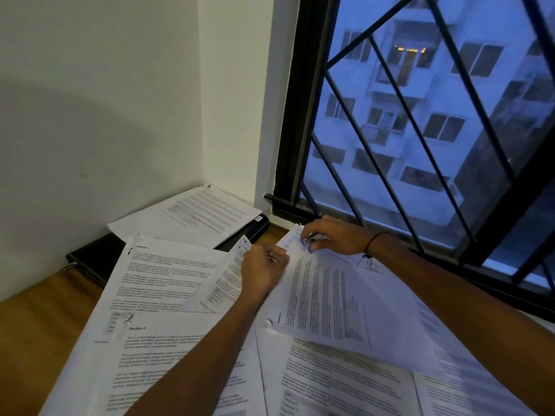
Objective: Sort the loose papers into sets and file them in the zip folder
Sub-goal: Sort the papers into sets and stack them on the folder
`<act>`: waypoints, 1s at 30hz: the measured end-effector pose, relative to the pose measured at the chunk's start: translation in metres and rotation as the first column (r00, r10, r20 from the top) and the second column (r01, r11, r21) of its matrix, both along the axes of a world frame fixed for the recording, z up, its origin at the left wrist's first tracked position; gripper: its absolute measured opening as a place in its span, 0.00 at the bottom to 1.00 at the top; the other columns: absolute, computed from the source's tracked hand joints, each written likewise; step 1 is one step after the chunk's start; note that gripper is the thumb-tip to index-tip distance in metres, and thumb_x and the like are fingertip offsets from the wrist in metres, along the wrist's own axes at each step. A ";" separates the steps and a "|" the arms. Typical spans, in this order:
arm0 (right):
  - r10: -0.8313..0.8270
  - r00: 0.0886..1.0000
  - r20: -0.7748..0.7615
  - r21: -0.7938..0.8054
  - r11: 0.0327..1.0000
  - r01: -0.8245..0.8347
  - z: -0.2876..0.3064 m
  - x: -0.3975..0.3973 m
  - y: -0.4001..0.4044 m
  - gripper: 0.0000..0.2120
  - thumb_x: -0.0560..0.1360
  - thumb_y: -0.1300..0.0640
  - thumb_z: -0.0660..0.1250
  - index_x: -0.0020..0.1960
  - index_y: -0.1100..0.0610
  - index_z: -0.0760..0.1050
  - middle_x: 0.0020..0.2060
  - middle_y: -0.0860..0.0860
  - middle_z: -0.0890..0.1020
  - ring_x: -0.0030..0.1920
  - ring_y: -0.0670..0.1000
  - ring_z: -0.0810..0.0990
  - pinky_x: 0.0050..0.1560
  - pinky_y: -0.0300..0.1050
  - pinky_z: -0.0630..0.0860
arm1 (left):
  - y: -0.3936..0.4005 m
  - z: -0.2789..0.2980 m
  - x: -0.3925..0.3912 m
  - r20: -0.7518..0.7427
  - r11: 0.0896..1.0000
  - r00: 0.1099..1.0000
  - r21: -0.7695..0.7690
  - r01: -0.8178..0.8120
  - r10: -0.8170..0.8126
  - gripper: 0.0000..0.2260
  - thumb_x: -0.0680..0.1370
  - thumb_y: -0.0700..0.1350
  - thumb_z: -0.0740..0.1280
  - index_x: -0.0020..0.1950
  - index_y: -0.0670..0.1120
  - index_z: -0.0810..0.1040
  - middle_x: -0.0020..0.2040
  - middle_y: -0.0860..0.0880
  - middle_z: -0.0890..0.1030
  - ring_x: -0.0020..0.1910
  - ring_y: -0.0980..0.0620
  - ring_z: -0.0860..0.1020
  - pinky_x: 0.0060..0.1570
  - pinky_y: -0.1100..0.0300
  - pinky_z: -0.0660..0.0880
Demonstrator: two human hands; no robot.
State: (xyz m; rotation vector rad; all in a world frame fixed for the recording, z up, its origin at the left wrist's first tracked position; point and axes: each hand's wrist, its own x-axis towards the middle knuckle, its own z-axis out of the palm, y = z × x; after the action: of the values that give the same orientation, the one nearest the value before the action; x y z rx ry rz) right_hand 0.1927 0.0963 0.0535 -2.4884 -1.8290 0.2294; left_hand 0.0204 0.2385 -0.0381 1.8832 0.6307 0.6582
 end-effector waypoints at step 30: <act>0.067 0.996 0.060 -0.052 0.997 -0.064 -0.004 -0.021 0.031 0.11 0.81 0.45 0.64 0.42 0.41 0.66 0.41 0.41 0.73 0.47 0.44 0.71 0.60 0.52 0.62 | 0.001 -0.010 0.008 -0.028 1.000 0.999 -0.010 0.022 -0.022 0.01 0.75 0.48 0.76 0.44 0.53 0.87 0.43 0.57 0.86 0.43 0.57 0.83 0.52 0.51 0.82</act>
State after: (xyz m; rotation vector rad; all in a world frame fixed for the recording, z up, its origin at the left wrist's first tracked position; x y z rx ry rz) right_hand 0.1717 0.1268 0.0498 -2.4983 -1.9540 0.2063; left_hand 0.0287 0.2396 -0.0477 1.8902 0.6290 0.6146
